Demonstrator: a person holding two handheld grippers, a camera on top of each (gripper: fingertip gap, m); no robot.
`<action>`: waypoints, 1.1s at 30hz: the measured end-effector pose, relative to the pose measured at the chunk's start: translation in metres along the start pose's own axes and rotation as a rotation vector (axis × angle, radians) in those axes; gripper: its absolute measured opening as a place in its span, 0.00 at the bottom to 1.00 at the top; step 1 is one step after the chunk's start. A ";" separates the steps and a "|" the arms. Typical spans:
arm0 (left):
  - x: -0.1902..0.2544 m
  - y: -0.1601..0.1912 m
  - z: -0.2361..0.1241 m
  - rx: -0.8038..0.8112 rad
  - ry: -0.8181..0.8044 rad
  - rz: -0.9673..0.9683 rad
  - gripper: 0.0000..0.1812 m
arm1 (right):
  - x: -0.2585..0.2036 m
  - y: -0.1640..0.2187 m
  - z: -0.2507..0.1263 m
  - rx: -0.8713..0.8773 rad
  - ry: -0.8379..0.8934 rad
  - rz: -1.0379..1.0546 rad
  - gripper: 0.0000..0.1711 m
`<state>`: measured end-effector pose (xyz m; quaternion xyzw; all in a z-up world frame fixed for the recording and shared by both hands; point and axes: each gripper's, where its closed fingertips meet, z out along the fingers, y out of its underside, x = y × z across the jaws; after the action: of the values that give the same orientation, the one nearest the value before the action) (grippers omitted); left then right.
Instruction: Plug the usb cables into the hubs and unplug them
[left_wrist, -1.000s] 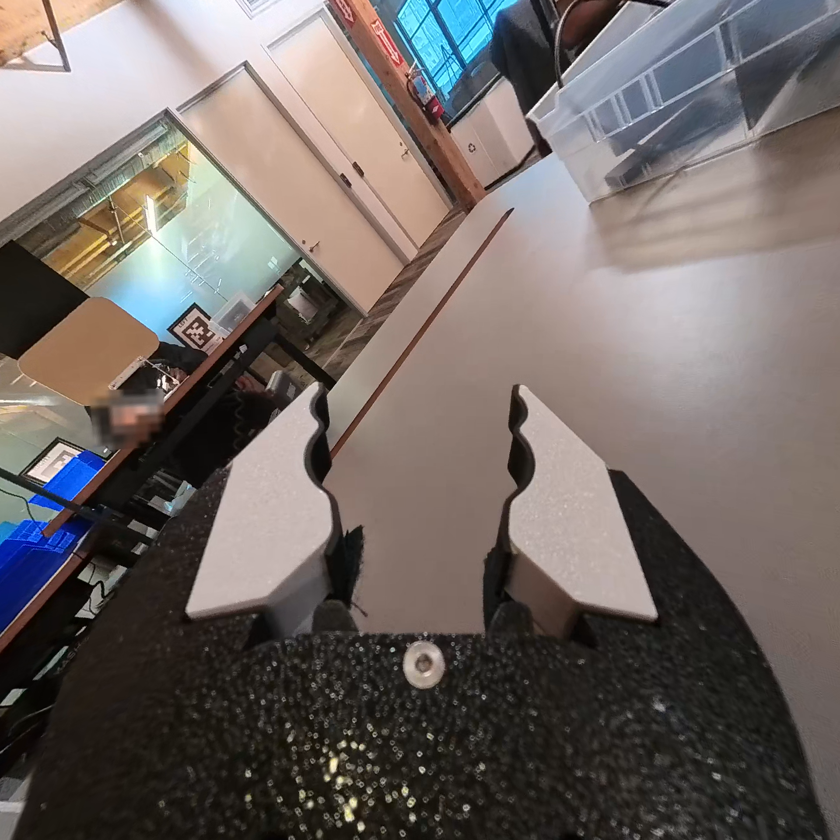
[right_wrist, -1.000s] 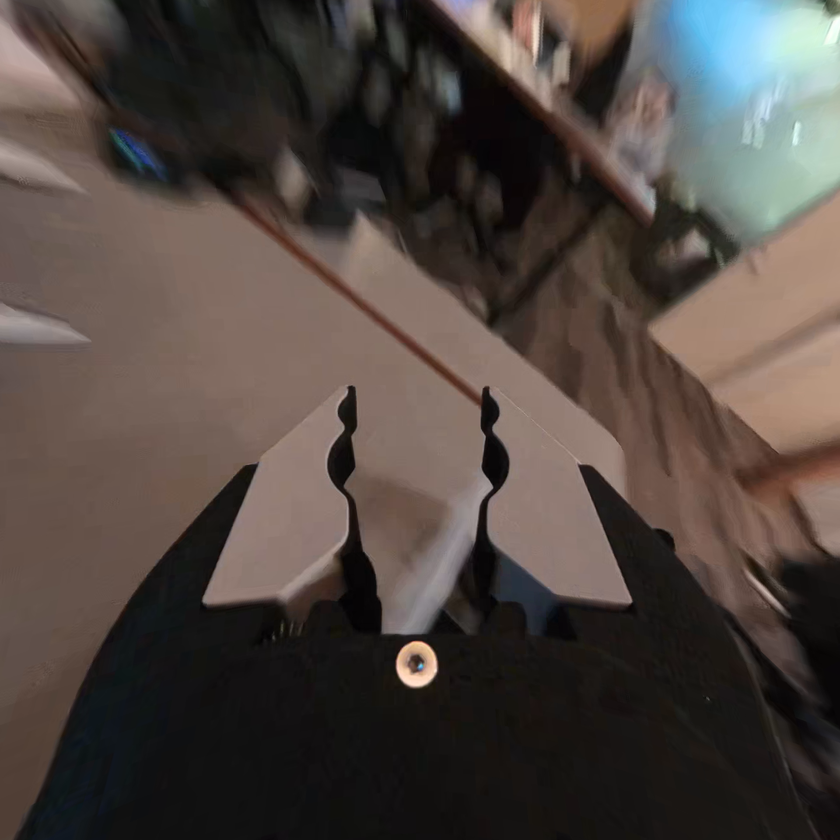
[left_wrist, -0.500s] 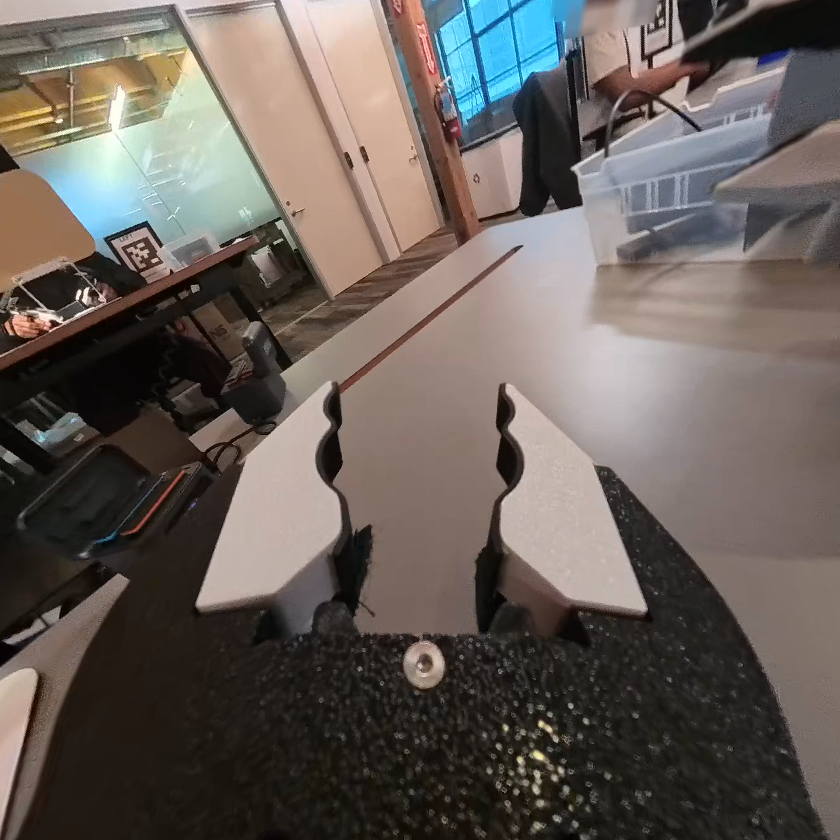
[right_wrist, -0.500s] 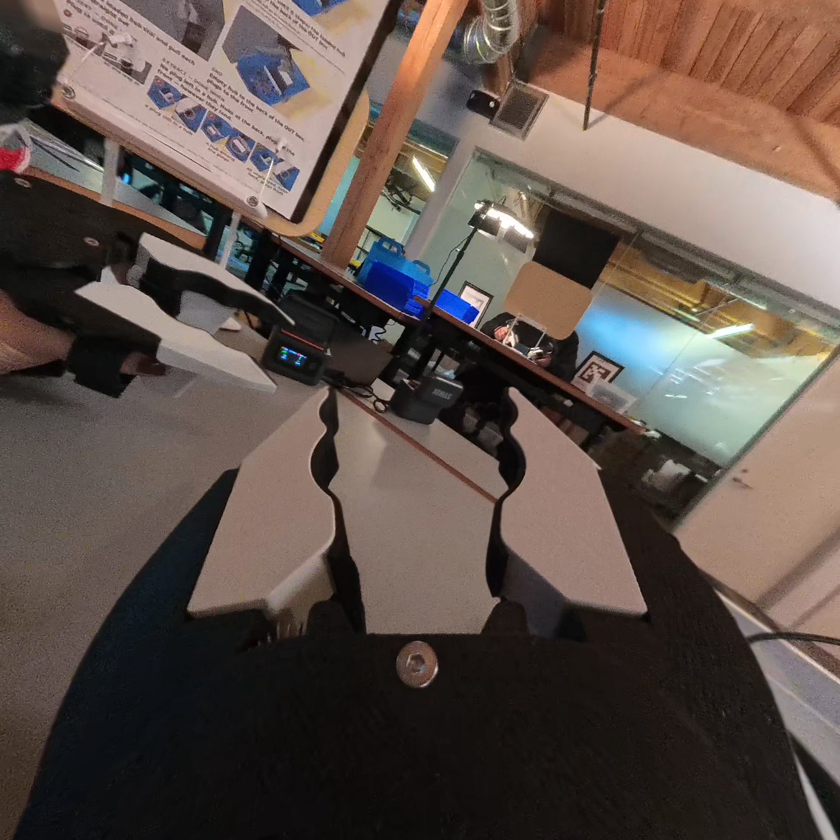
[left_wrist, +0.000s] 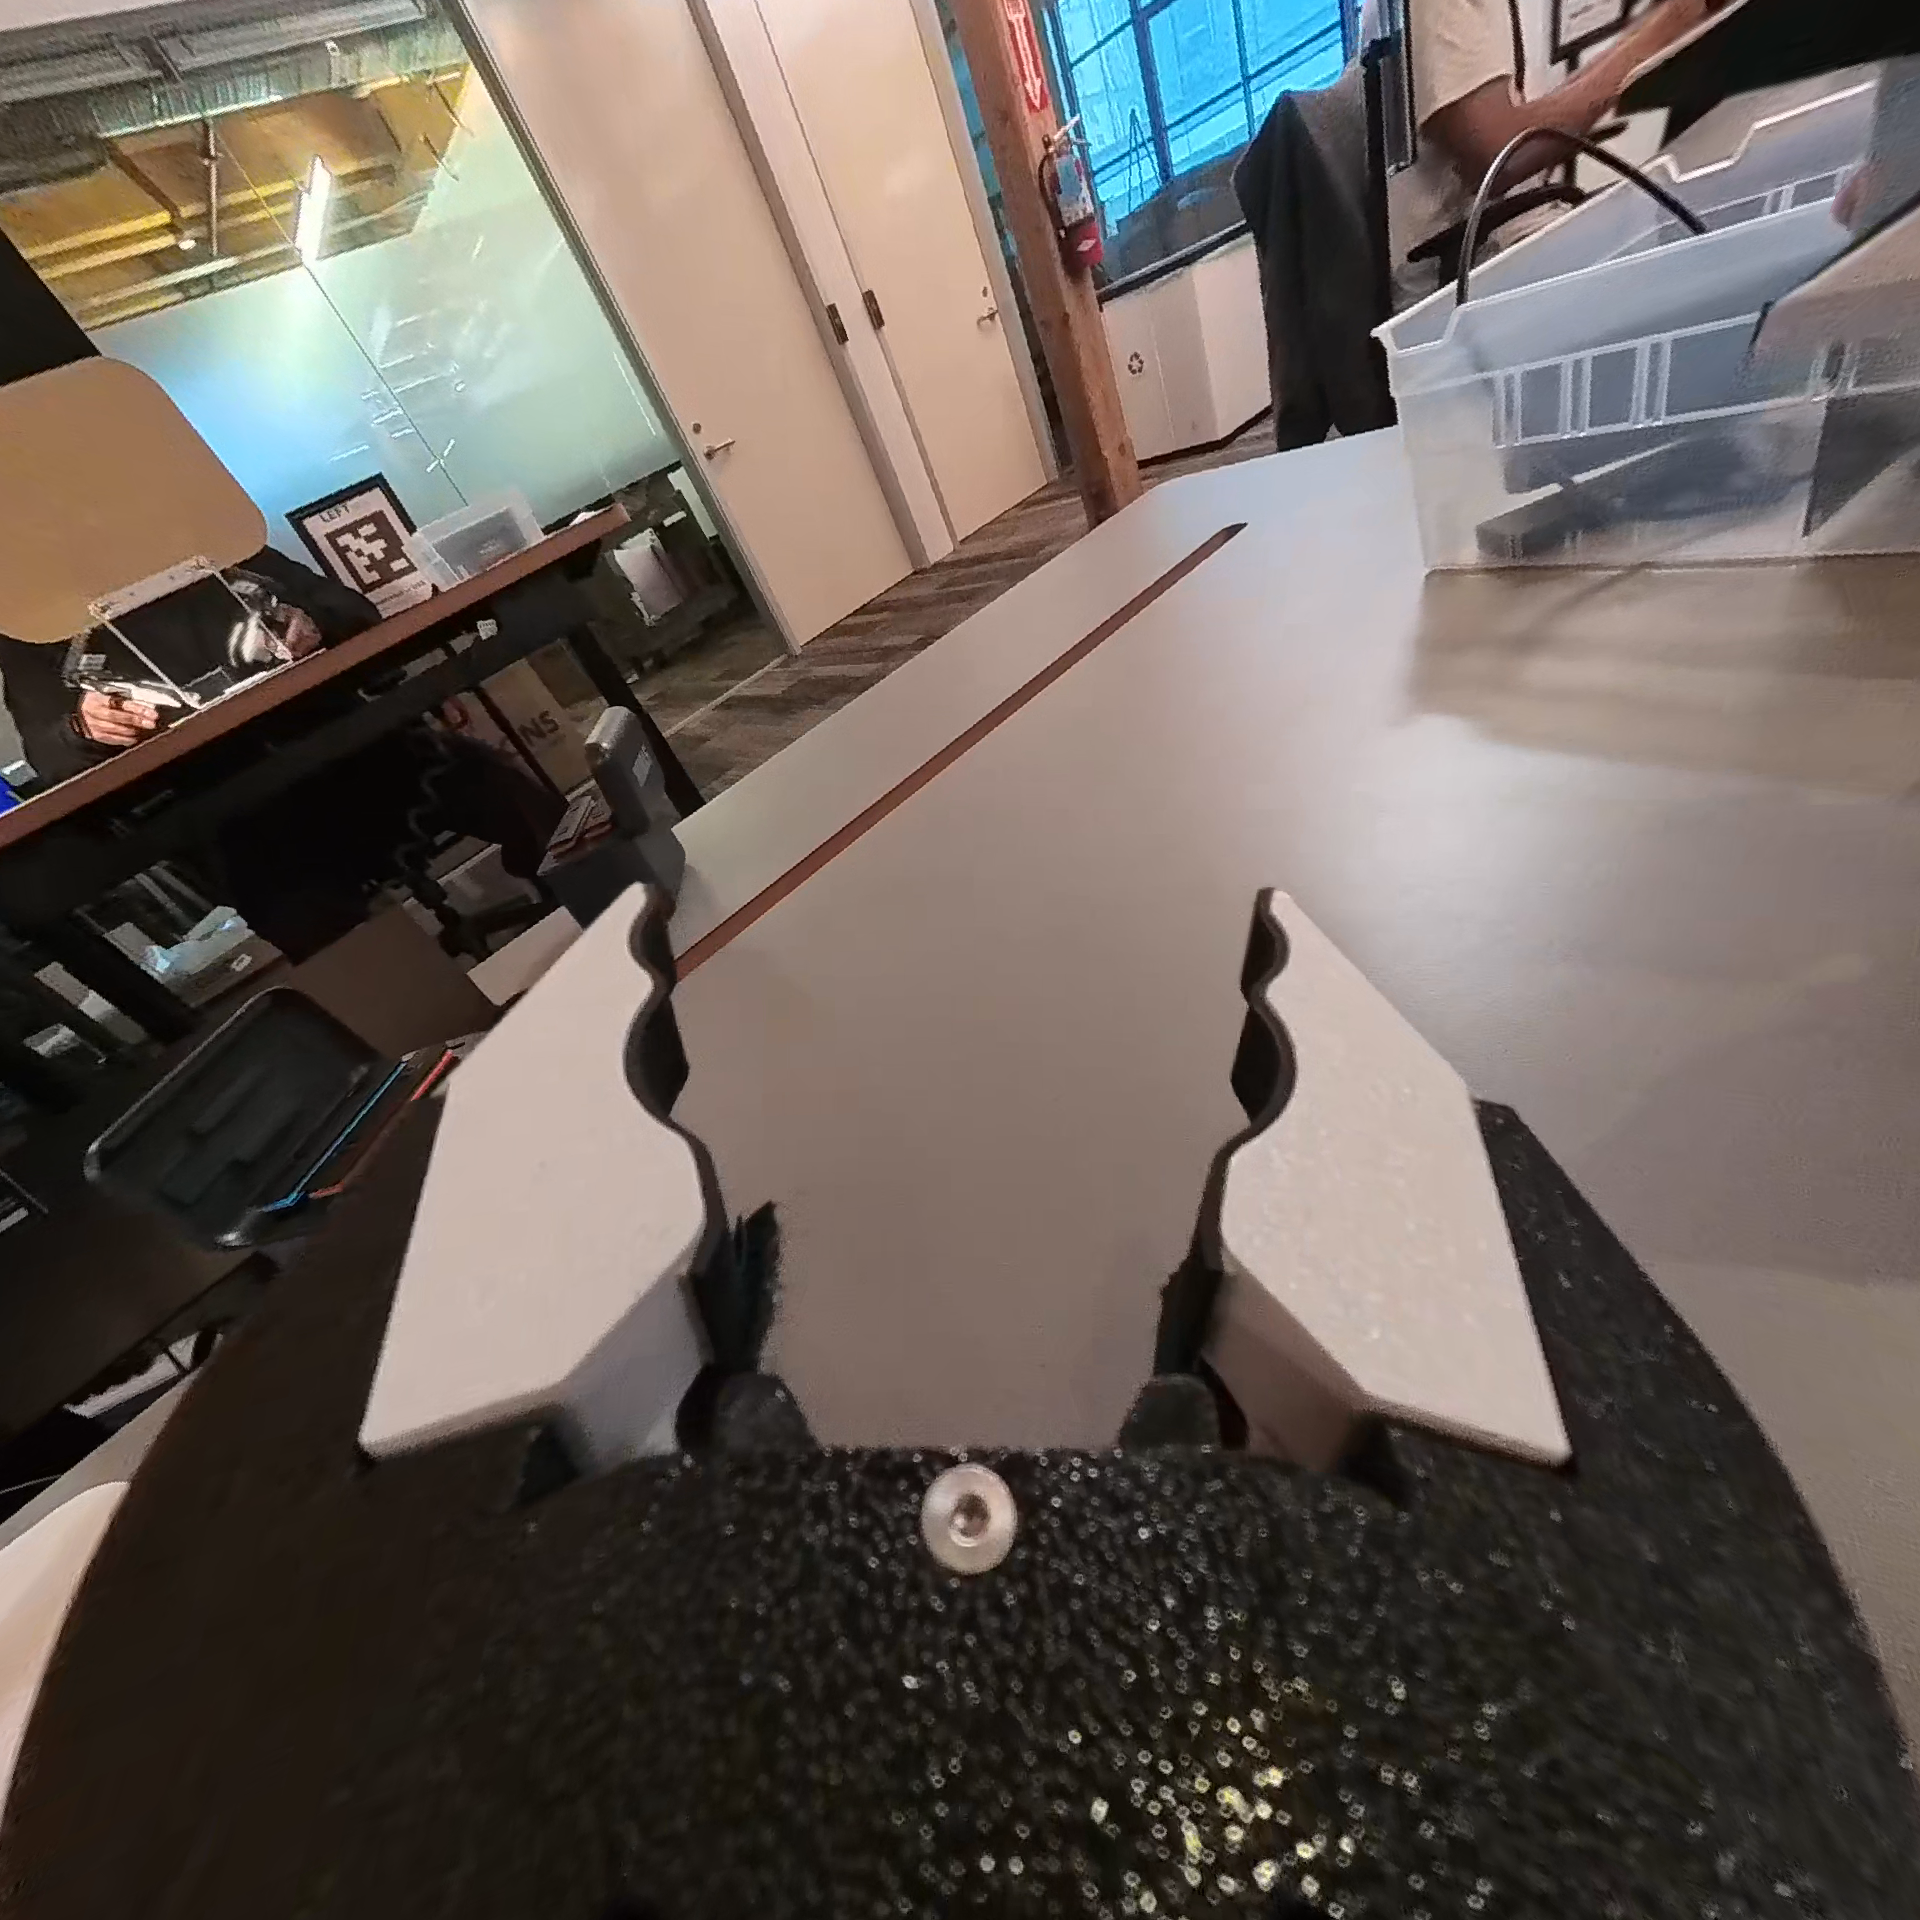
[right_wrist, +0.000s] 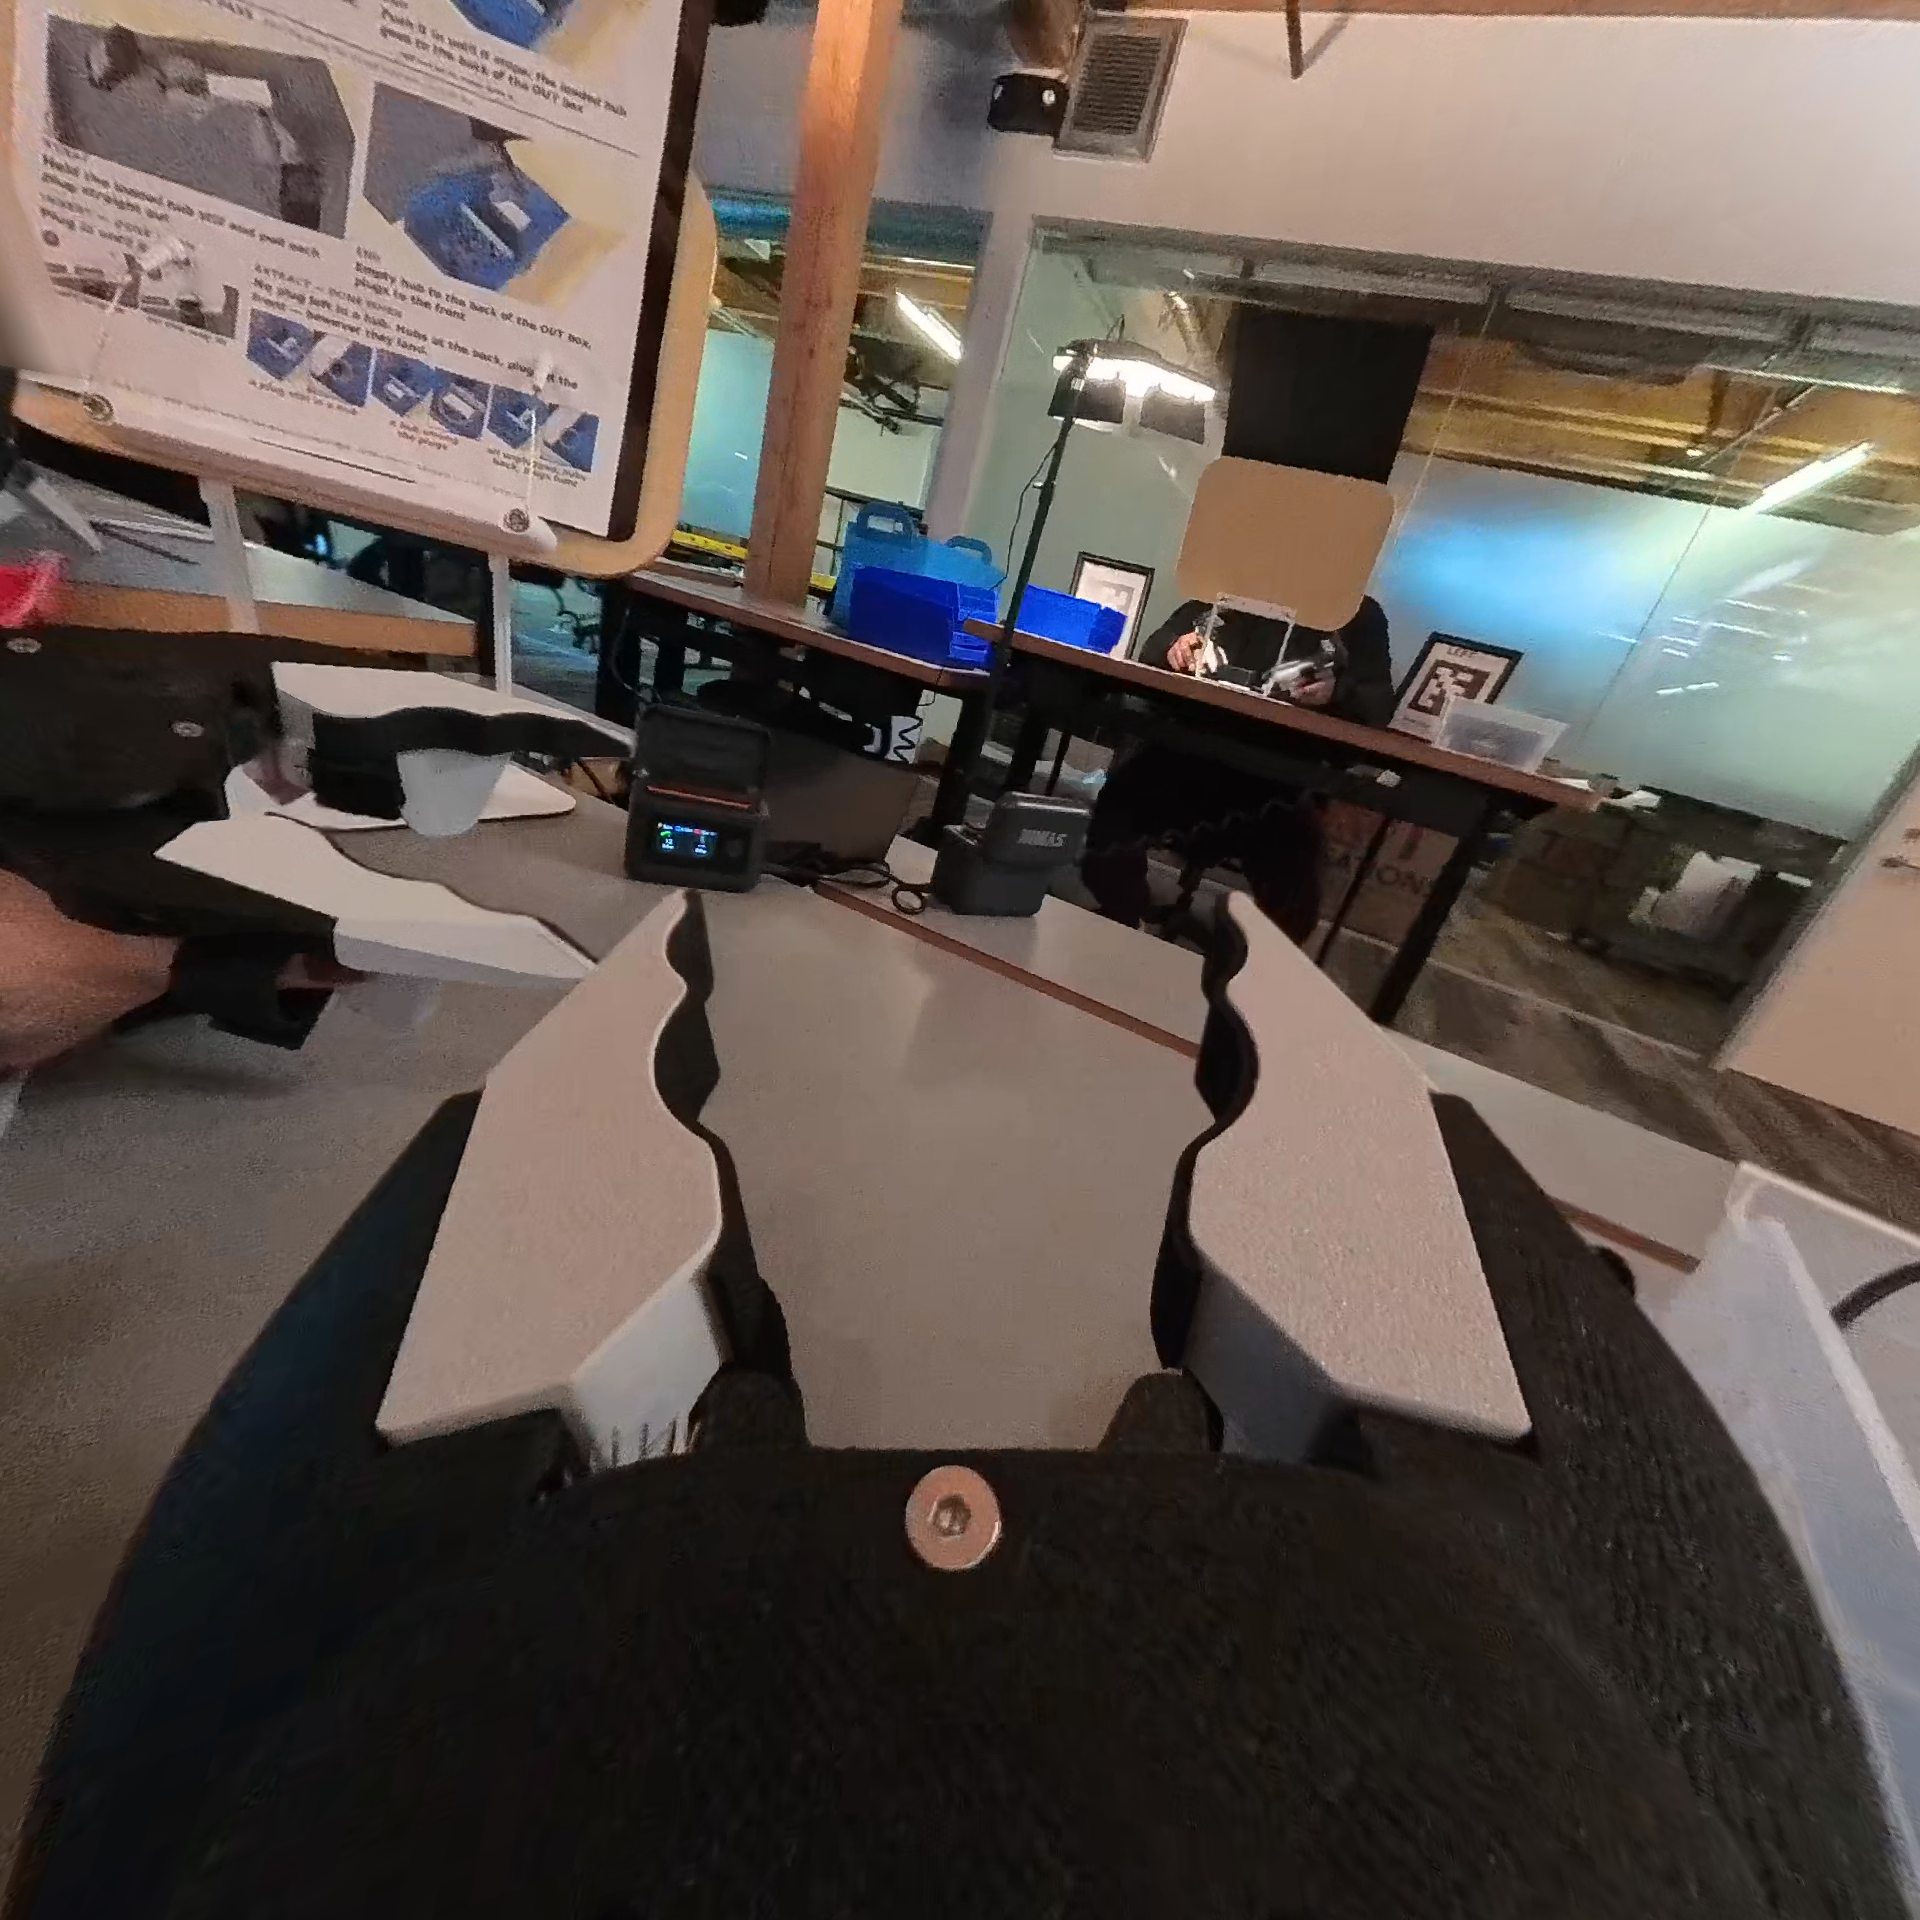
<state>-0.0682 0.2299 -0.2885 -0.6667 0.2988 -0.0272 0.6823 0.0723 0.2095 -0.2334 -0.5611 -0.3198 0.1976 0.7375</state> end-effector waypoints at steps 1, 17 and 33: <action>0.000 0.000 0.000 -0.002 0.001 0.001 0.60 | 0.001 0.001 0.000 -0.002 -0.003 0.011 0.55; 0.010 -0.032 -0.005 -0.014 0.041 -0.107 0.82 | -0.030 -0.021 0.000 -0.047 -0.254 0.267 0.61; -0.044 -0.061 -0.264 -0.336 -0.625 0.040 0.64 | 0.243 -0.124 -0.224 -0.115 0.628 0.043 0.52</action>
<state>-0.1989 0.0066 -0.1978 -0.7396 0.0888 0.2412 0.6221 0.3937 0.1745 -0.0910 -0.6423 -0.0752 0.0120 0.7627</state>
